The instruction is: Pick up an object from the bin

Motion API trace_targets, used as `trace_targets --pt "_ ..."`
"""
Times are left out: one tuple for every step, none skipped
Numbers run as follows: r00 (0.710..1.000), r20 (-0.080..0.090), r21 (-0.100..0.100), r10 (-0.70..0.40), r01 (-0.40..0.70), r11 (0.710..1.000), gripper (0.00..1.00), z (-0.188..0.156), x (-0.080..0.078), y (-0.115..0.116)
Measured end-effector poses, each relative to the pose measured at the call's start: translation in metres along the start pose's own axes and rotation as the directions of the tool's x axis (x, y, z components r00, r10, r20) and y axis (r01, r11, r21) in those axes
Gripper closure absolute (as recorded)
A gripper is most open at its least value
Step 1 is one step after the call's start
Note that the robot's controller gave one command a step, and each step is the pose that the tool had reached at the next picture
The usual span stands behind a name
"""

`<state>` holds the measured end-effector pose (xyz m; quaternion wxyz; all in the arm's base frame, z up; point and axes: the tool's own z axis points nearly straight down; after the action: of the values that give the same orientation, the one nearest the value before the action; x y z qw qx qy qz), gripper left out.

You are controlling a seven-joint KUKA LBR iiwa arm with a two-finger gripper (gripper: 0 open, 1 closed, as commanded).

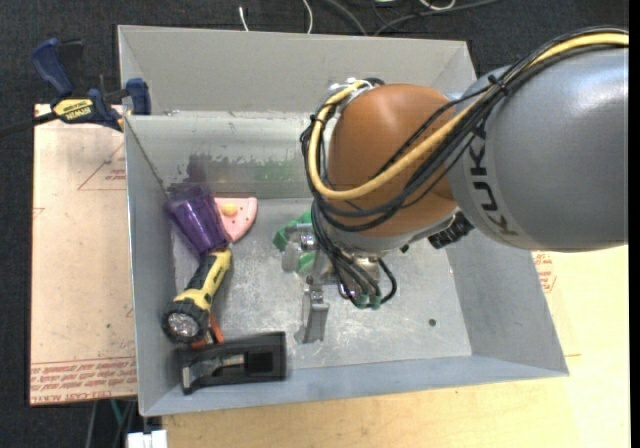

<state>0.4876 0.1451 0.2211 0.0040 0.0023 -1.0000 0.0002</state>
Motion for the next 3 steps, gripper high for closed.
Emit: trace_targets --pt "1.0 0.008 -0.001 0.005 -0.005 1.0 0.0 -0.004 -0.002 -0.001" --pt "0.994 0.011 -0.002 -0.111 0.111 0.994 0.0 0.081 -0.004 0.037" --pt "0.965 0.01 0.001 -0.262 0.262 0.965 0.0 0.09 0.002 0.051"
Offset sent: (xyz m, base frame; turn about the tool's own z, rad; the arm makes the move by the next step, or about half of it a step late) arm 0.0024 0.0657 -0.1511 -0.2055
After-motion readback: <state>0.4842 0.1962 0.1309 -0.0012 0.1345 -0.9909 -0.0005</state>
